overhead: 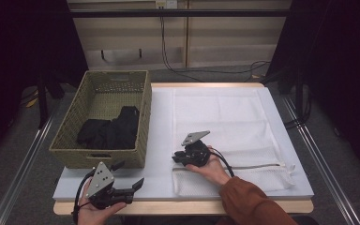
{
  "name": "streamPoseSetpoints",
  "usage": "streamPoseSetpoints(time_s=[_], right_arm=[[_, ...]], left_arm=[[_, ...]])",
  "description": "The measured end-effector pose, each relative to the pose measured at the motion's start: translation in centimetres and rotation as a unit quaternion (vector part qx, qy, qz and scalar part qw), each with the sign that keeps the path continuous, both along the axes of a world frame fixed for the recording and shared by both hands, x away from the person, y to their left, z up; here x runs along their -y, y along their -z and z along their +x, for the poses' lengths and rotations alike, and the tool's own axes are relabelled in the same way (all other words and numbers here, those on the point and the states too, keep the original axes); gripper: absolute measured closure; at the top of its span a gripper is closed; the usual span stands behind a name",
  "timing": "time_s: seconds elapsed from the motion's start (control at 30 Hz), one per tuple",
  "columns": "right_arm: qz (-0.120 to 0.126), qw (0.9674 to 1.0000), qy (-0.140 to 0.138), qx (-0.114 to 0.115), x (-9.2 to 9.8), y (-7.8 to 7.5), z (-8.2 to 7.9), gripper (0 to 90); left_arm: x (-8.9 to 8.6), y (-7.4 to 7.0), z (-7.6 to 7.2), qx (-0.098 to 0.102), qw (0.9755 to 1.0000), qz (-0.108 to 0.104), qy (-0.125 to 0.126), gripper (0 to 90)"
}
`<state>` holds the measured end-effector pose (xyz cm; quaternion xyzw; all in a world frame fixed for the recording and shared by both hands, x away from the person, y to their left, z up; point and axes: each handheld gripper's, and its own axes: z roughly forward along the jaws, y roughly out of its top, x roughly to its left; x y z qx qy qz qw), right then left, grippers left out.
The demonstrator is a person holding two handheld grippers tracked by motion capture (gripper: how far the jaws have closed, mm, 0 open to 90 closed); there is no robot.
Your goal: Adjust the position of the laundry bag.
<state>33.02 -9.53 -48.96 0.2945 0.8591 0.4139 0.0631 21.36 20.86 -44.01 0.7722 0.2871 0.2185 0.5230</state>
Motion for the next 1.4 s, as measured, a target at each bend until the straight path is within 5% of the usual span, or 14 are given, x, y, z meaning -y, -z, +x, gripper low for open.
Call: streamPoseSetpoints(time_s=[0.17, 0.73, 0.9, 1.0, 1.23, 1.3, 1.4], right_arm=[[0.008, 0.9999, -0.001, -0.012, 0.1, 0.1, 0.3, 90.0], [0.024, 0.9994, 0.008, -0.023, -0.7, -0.3, 0.5, 90.0], [0.026, 0.9995, 0.019, -0.008, -0.8, -1.1, 1.0, 89.8], [0.021, 0.9989, 0.042, -0.001, -0.4, -1.3, 1.4, 66.7], [0.003, 0.9994, 0.035, -0.004, -1.3, -0.5, 1.4, 47.3], [-0.021, 0.9988, 0.042, 0.014, -1.5, -0.3, 1.2, 56.9], [-0.021, 0.9987, 0.045, 0.009, -1.2, -0.3, 1.4, 81.7]], left_arm=[[0.0, 0.0, 0.1, -0.004, 1.0, 0.006, 0.001, 13.9], [-0.1, -0.1, 0.0, -0.002, 1.0, 0.006, -0.003, 13.8], [-0.1, 0.0, 0.0, -0.002, 1.0, 0.004, -0.002, 13.9], [-0.1, 0.0, 0.0, -0.003, 1.0, 0.002, -0.001, 13.9], [-0.1, 0.0, 0.1, -0.002, 1.0, 0.007, 0.001, 13.9], [-0.1, 0.0, 0.0, -0.004, 1.0, 0.0, -0.001, 13.9], [-0.1, 0.0, 0.0, -0.003, 1.0, 0.0, -0.003, 13.8]])
